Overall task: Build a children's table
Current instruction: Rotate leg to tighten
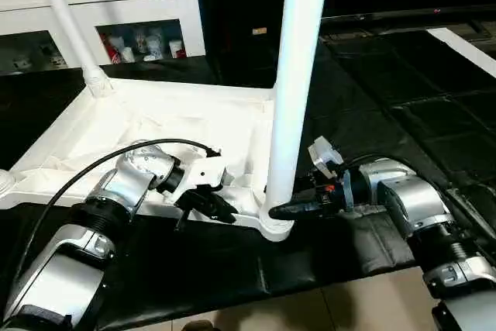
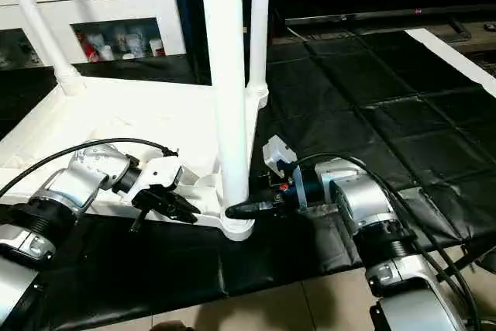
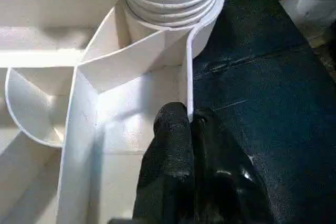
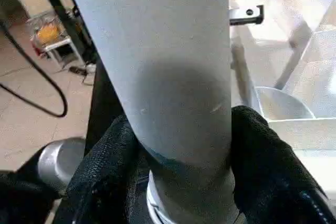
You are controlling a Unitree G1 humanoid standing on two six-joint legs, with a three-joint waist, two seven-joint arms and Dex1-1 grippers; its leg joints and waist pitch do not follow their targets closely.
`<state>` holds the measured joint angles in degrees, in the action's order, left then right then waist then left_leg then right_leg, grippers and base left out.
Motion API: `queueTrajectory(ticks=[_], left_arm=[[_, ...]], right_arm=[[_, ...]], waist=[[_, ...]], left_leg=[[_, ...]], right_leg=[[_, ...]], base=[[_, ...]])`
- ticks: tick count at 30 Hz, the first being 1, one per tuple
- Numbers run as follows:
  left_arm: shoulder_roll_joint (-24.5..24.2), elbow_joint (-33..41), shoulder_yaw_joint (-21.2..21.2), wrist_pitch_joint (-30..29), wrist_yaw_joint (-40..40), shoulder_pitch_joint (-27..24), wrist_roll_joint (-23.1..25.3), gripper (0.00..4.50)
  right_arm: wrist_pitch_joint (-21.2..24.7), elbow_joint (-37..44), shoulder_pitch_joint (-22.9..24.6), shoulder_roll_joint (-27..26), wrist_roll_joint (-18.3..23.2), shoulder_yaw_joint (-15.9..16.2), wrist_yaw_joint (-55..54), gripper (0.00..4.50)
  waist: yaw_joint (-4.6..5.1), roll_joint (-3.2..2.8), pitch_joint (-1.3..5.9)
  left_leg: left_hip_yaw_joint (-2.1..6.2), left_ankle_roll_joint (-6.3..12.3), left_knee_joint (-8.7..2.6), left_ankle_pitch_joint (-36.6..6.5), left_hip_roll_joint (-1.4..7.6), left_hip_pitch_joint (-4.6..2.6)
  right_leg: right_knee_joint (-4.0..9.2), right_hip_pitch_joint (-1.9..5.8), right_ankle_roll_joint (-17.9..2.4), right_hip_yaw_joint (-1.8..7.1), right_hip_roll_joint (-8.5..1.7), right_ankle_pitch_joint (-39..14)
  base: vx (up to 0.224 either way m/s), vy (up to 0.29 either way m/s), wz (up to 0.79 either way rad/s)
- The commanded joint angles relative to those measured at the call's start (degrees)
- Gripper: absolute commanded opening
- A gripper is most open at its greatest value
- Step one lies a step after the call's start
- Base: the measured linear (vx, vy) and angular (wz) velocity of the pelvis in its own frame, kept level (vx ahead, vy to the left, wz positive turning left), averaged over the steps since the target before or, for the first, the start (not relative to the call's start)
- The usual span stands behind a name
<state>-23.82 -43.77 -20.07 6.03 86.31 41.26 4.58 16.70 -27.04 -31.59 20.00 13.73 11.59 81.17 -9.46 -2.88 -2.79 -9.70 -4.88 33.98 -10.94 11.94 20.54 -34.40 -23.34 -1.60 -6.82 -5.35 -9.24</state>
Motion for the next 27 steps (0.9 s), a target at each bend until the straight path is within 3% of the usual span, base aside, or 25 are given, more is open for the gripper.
queueTrajectory(ticks=[1, 2, 4, 6, 8, 10, 11, 12, 13, 14, 16, 20, 21, 22, 25, 27], left_arm=[[3.37, -0.43, 1.43, -5.33, -6.90, 2.20, 0.00, 0.00], [4.08, -0.91, 1.89, -6.15, -8.81, 2.59, 0.05, 0.00], [7.39, -3.33, 3.63, -8.91, -17.70, 4.45, 0.67, 0.00], [8.29, -4.06, 3.94, -9.93, -20.20, 4.93, 0.95, 0.00], [10.45, -5.61, 5.15, -12.93, -25.89, 6.07, 0.94, 0.00], [12.40, -6.88, 6.51, -15.79, -31.23, 7.16, 0.66, 0.00], [12.78, -7.03, 6.79, -16.40, -32.29, 7.35, 0.66, 0.00], [13.76, -7.54, 7.88, -17.43, -35.46, 7.89, 0.32, 0.00], [15.32, -8.15, 9.77, -18.58, -39.71, 8.70, -0.24, 0.00], [15.36, -8.17, 9.82, -18.61, -39.80, 8.72, -0.25, 0.00], [16.45, -8.86, 10.76, -18.81, -42.12, 9.47, -0.15, 0.00], [16.21, -8.92, 10.16, -17.73, -41.66, 9.38, 0.41, 0.00], [16.10, -8.86, 10.00, -17.59, -41.64, 9.31, 0.56, 0.00], [15.92, -8.79, 9.94, -17.17, -41.49, 9.19, 0.69, 0.00], [14.94, -8.42, 9.59, -15.57, -40.19, 8.64, 1.08, 0.00], [14.08, -8.06, 9.30, -14.60, -38.86, 8.18, 1.35, 0.00]], right_arm=[[0.25, -0.57, 0.06, -3.47, -2.13, -0.44, -10.35, 2.10], [0.52, -0.98, 0.00, -4.27, -2.55, -0.77, -12.63, 2.10], [1.35, -2.93, -0.46, -8.07, -4.64, -1.96, -22.87, 2.07], [1.34, -3.73, -0.85, -9.20, -5.61, -2.04, -26.08, 2.03], [2.21, -6.21, -2.37, -12.16, -6.67, -3.34, -33.67, 2.03], [3.00, -9.14, -4.33, -15.03, -6.67, -5.40, -40.68, 2.01], [3.12, -9.71, -4.71, -15.60, -6.59, -5.85, -41.99, 2.00], [2.68, -11.16, -5.73, -16.86, -6.95, -6.40, -45.35, 2.00], [2.00, -13.22, -7.25, -19.00, -7.51, -7.16, -49.66, 2.00], [1.99, -13.26, -7.28, -19.05, -7.53, -7.18, -49.74, 2.00], [0.68, -14.61, -8.38, -21.19, -8.33, -7.44, -51.91, 2.00], [-0.55, -15.20, -8.59, -21.96, -8.75, -7.40, -51.77, 2.00], [-0.60, -15.43, -8.66, -22.12, -8.60, -7.67, -51.84, 2.53], [-1.18, -15.30, -8.53, -22.11, -8.14, -7.86, -51.16, 2.53], [-2.20, -14.47, -7.65, -20.84, -8.16, -7.30, -49.03, 2.89], [-1.24, -13.02, -6.98, -20.26, -6.64, -8.11, -46.35, 3.10]], waist=[[0.70, 0.40, 4.03], [0.70, 0.40, 4.03], [1.55, 0.37, 3.61], [2.15, 0.45, 3.51], [2.69, 0.42, 3.48], [3.74, -0.05, 3.77], [3.90, 0.10, 3.79], [3.91, -0.17, 3.86], [4.20, -0.08, 3.92], [4.23, -0.30, 3.96], [4.29, -0.04, 4.23], [4.15, -0.14, 4.43], [4.18, -0.10, 4.41], [4.29, 0.40, 4.30], [4.16, 0.23, 4.24], [4.19, 0.50, 4.16]], left_leg=[[0.12, 1.43, -3.83, -9.93, 1.38, -0.12], [0.12, 1.43, -3.83, -9.93, 1.38, -0.12], [0.20, -0.07, -3.98, -12.56, 0.83, -0.77], [0.44, -0.07, -4.25, -12.90, 0.72, -0.35], [0.45, 0.06, -4.25, -13.68, 0.66, -0.42], [0.56, -0.26, -4.18, -13.48, 0.59, -0.46], [0.41, 0.32, -4.04, -13.12, 0.36, -0.53], [0.44, 0.41, -3.98, -12.89, 0.45, -0.64], [0.48, 0.78, -3.99, -11.94, 0.47, -0.29], [0.49, 0.86, -4.02, -11.63, 0.49, -0.24], [0.44, 1.67, -3.91, -10.12, 0.53, -0.05], [0.33, 2.85, -3.76, -8.09, 0.66, -0.02], [0.26, 3.26, -3.71, -7.91, 0.64, -0.02], [0.17, 3.53, -3.77, -8.04, 0.69, 0.01], [0.20, 3.54, -3.85, -8.70, 0.75, -0.08], [0.19, 3.75, -3.90, -8.73, 0.74, -0.01]], right_leg=[[4.01, 3.43, -9.53, 3.15, -3.68, -17.28], [4.01, 3.43, -9.53, 3.15, -3.68, -17.28], [5.35, 3.20, -6.53, 2.82, -3.70, -26.21], [5.60, 3.51, -5.09, 2.55, -3.63, -28.08], [5.93, 3.42, -4.62, 2.42, -3.54, -28.96], [5.77, 3.44, -5.93, 2.50, -3.54, -26.38], [5.86, 3.42, -6.20, 2.44, -3.40, -25.61], [5.68, 3.34, -6.58, 2.51, -3.46, -24.76], [5.38, 3.58, -7.38, 2.53, -3.40, -22.58], [5.31, 3.60, -7.57, 2.52, -3.28, -21.83], [4.78, 3.83, -8.94, 2.68, -3.23, -17.00], [4.20, 3.92, -10.57, 2.86, -3.28, -11.64], [4.13, 3.96, -11.10, 2.88, -3.27, -10.80], [4.22, 4.00, -11.28, 2.89, -3.27, -11.06], [4.36, 4.00, -10.59, 2.97, -3.47, -13.65], [4.38, 4.02, -10.50, 2.94, -3.41, -13.66]], base=[[0.000, 0.000, 0.00], [0.000, 0.000, 0.00], [0.000, 0.000, 0.00], [0.000, 0.000, 0.00], [0.000, 0.000, 0.00], [0.000, 0.000, 0.00], [0.000, 0.000, 0.00], [0.000, 0.000, 0.00], [0.000, 0.000, 0.00], [0.000, 0.000, 0.00], [0.000, 0.000, 0.00], [0.000, 0.000, 0.00], [0.000, 0.000, 0.00], [0.000, 0.000, 0.00], [0.000, 0.000, 0.00], [0.000, 0.000, 0.00]])
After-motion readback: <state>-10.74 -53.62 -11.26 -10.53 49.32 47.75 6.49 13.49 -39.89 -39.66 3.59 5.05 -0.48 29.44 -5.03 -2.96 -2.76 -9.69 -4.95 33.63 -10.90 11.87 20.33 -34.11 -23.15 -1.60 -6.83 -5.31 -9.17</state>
